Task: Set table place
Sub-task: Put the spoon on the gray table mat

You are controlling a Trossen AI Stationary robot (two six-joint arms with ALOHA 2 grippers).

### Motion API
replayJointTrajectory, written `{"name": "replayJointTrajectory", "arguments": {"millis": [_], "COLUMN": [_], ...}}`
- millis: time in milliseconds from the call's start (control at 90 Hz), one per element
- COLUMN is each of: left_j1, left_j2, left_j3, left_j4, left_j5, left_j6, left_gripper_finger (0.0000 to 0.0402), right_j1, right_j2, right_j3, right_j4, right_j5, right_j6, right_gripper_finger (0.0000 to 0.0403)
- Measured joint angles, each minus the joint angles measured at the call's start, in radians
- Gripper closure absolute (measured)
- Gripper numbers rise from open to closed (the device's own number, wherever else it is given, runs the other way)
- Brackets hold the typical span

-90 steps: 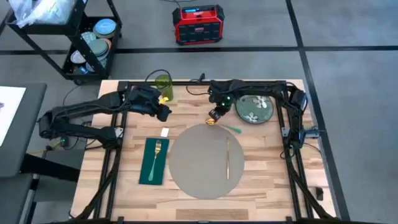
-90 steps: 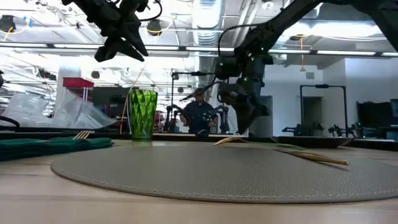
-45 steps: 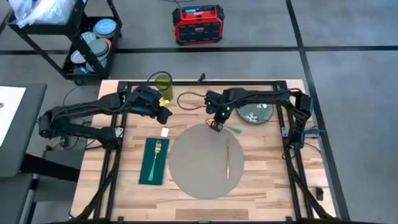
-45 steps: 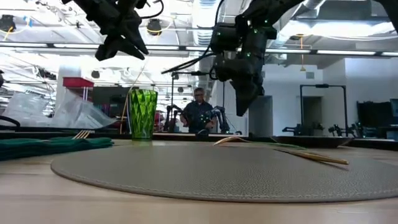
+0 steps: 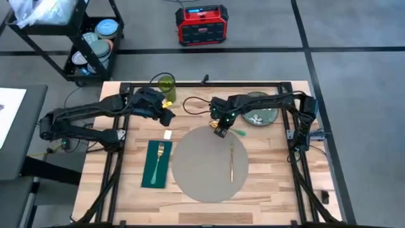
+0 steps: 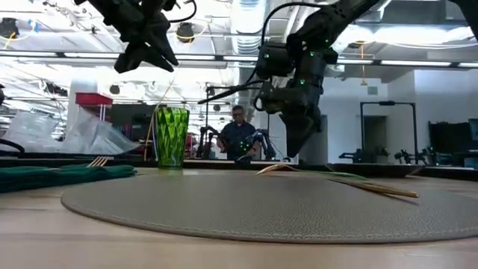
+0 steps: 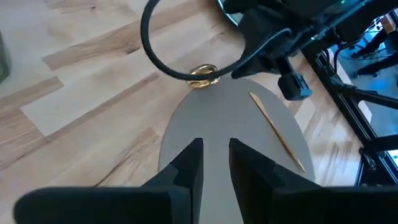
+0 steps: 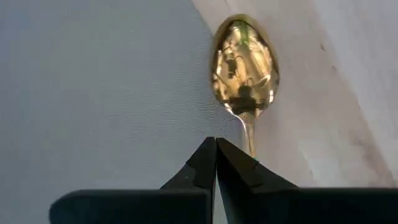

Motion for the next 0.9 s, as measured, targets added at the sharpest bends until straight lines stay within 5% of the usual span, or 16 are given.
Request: {"name": "replayJointTrajectory", "arguments": {"millis": [178, 400, 544, 900], "left_j1": [0.0, 0.0, 0.0, 0.0], "left_j2": [0.0, 0.0, 0.0, 0.007], "left_j3": [0.0, 0.0, 0.0, 0.0], "left_j4": [-0.001, 0.0, 0.002, 0.005], "left_j5": [-0.002, -0.003, -0.008, -0.008], "left_j6": [0.0, 0.001, 0.025, 0.015], "left_gripper_finger": [0.0343, 0.0343, 0.0343, 0.0343], "right_j1": [0.018, -0.012, -0.076, -0.158], "right_j2": [0.075, 0.081, 0.087, -0.015], "right_j3": [0.006, 0.049, 0.05, 0.183], "right_j4": [0.002, 0.011, -0.025, -0.12], "right_j5": [-0.051, 0.018, 0.151, 0.219], "right_j6": [0.008, 0.0, 0.009, -0.003], "right_gripper_finger": [0.0403, 0.0403, 0.0403, 0.0403]}}
